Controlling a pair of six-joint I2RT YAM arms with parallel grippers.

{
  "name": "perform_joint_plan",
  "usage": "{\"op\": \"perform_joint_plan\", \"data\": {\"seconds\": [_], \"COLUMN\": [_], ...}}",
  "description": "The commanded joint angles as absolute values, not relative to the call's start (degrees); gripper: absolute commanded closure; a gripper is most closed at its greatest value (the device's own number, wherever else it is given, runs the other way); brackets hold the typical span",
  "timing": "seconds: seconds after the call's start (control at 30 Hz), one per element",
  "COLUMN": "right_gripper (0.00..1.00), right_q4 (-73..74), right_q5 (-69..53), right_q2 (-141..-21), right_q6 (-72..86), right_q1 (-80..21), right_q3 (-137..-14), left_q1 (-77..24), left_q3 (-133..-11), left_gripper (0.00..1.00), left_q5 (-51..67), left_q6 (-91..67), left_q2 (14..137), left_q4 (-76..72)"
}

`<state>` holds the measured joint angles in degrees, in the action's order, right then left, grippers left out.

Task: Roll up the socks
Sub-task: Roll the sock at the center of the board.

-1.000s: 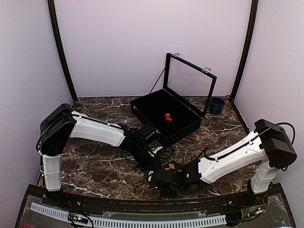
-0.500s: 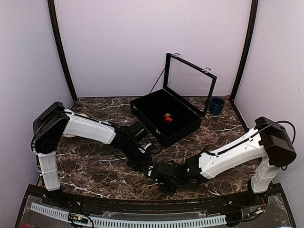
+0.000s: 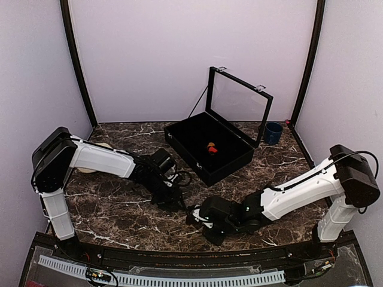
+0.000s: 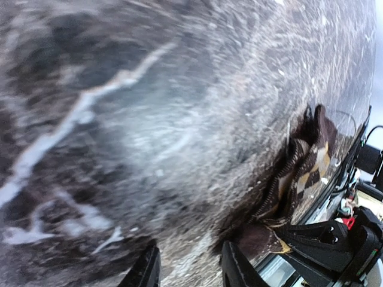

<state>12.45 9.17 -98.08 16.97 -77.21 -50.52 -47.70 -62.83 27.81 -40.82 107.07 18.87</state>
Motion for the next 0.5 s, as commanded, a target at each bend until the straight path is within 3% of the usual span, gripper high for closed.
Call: {"op": "perform_joint_plan", "data": {"seconds": [0.0,0.47], "right_gripper": [1.0,1.0], "right_q4": [11.65,-4.56], "right_q5": [4.05,-4.91], "right_q2": [-96.52,-88.07], "right_q6": [21.59,34.29], "right_q1": [-76.77,-70.52], "right_q3": [-46.14,-32.32], "left_q1": [-46.7,-46.48], "left_q3": [-59.74,-52.65], "left_gripper": [0.62,0.62], "left_q5": [25.25,27.56], "left_q6": [-43.43,-44.12], "left_q2": [104.28,98.99], "left_q4": [17.94,3.48]}}
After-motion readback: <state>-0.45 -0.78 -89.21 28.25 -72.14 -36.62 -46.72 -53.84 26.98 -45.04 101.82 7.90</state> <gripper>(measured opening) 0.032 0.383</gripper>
